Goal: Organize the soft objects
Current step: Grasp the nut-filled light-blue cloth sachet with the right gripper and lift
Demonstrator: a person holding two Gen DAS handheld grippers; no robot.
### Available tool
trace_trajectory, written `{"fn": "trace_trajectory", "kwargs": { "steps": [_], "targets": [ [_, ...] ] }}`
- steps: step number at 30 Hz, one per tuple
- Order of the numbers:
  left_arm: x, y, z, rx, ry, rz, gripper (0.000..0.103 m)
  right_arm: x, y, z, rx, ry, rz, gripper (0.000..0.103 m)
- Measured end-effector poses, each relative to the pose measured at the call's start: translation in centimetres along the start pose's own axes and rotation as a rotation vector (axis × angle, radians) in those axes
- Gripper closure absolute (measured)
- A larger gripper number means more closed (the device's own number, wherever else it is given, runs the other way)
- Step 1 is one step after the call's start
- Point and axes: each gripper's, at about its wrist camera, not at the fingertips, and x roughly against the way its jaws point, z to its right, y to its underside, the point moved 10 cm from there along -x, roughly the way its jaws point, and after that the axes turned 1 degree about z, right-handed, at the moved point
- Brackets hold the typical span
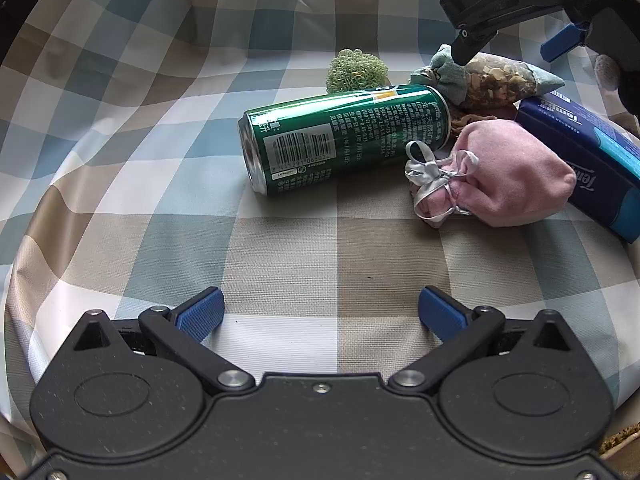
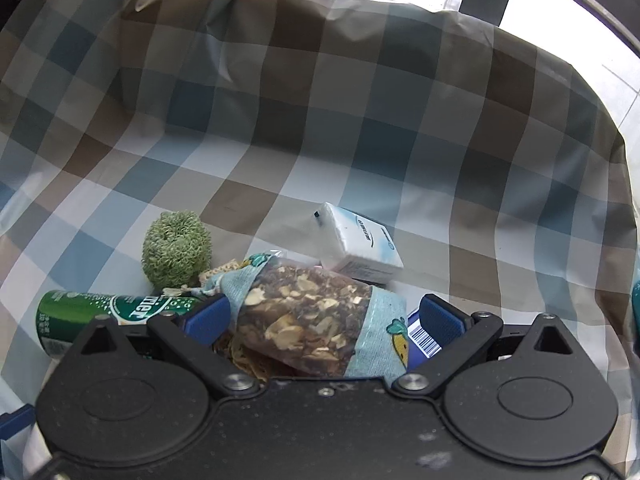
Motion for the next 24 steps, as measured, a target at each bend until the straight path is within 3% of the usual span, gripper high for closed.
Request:
{"fn": "trace_trajectory", "kwargs": {
  "steps": [2, 6, 12, 13, 14, 16, 17, 24],
  "targets": [
    [0.0, 0.0, 0.0, 0.001, -0.001, -0.001, 0.002, 0.6, -0.3, -0.1, 0.017, 0.016, 0.034, 0.002],
    [0.0, 0.0, 0.0, 0.001, 0.000, 0.002, 0.002, 0.3, 0.1, -1.3, 0.062, -0.008, 0.010, 0.001],
    [0.0, 0.0, 0.0, 0.001, 0.000, 0.002, 0.002, -1.8, 0.8, -2.0, 0.209, 0.093, 0.056, 0.002],
    [0.0, 0.0, 0.0, 0.001, 0.000, 0.002, 0.002, -1.9, 0.8, -2.2, 0.223, 0.083, 0.066, 0.007],
    [0.0, 0.0, 0.0, 0.001, 0.000, 0.002, 0.002, -1.9, 0.9, -2.4, 0.241, 0.059, 0.074, 0.023],
    [0.0, 0.0, 0.0, 0.002, 0.000, 0.002, 0.002, -1.5, 0.9, -2.7, 0.258, 0.038, 0.093, 0.037],
    [0.0, 0.0, 0.0, 0.002, 0.000, 0.002, 0.002, -1.2, 0.9, -2.9, 0.262, 0.017, 0.099, 0.055],
    [0.0, 0.1, 0.0, 0.001, 0.000, 0.002, 0.002, 0.9, 0.8, -2.5, 0.229, 0.006, 0.162, 0.063]
  ]
}}
